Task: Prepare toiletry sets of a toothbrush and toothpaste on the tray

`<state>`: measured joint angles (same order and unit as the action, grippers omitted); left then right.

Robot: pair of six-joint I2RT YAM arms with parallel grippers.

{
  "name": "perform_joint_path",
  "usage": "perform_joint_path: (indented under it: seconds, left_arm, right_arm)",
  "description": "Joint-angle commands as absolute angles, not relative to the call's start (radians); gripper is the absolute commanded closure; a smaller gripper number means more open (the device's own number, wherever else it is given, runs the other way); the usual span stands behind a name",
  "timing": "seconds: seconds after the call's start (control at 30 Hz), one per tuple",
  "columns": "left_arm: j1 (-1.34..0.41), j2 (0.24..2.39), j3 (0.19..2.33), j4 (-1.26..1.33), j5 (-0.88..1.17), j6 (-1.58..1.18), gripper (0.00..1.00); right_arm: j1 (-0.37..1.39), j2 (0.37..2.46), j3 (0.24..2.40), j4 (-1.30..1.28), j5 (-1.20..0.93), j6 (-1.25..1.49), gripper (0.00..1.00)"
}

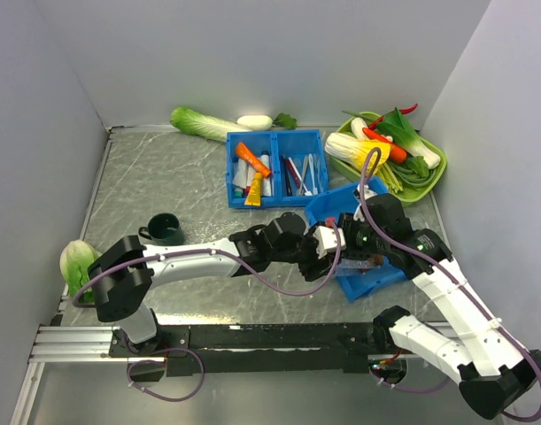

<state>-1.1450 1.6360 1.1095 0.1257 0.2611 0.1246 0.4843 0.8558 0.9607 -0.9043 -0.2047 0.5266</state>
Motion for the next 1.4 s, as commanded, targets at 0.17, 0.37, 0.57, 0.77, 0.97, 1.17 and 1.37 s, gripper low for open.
perform_joint_path:
  seconds: [0.17, 0.37, 0.57, 0.77, 0.97, 1.17, 1.37]
  left_arm:
    - [-1.152, 1.6, 1.117, 0.156, 0.255, 0.072, 0.99]
    - [-1.15, 1.54, 1.069, 0.189, 0.23, 0.064, 0.99]
    - [-1.149, 1.54, 1.066, 0.178, 0.215, 0.067, 0.99]
    - [-1.12, 1.45, 1.032, 0.213, 0.215, 0.046, 0.99]
    - [-1.033, 1.299, 0.953, 0.222, 0.293, 0.02, 0.99]
    - [-0.971, 1.114, 0.836, 0.239, 0.304, 0.021, 0.99]
    - [-0.939, 0.991, 0.766, 0.25, 0.334, 0.009, 0.99]
  right_arm:
    - [0.474, 0.801, 0.999, -0.888, -0.121, 0.512, 0.56]
    - [0.411, 0.792, 1.061, -0.928, -0.123, 0.473, 0.39]
    - [0.364, 0.779, 1.12, -0.962, -0.11, 0.434, 0.28]
    - [0.267, 0.761, 1.071, -0.954, -0.113, 0.39, 0.2]
    - [0.198, 0.752, 1.063, -0.927, -0.222, 0.353, 0.18]
    - [0.17, 0.767, 1.062, -0.91, -0.293, 0.333, 0.19]
    - [0.17, 0.765, 1.037, -0.876, -0.363, 0.322, 0.22]
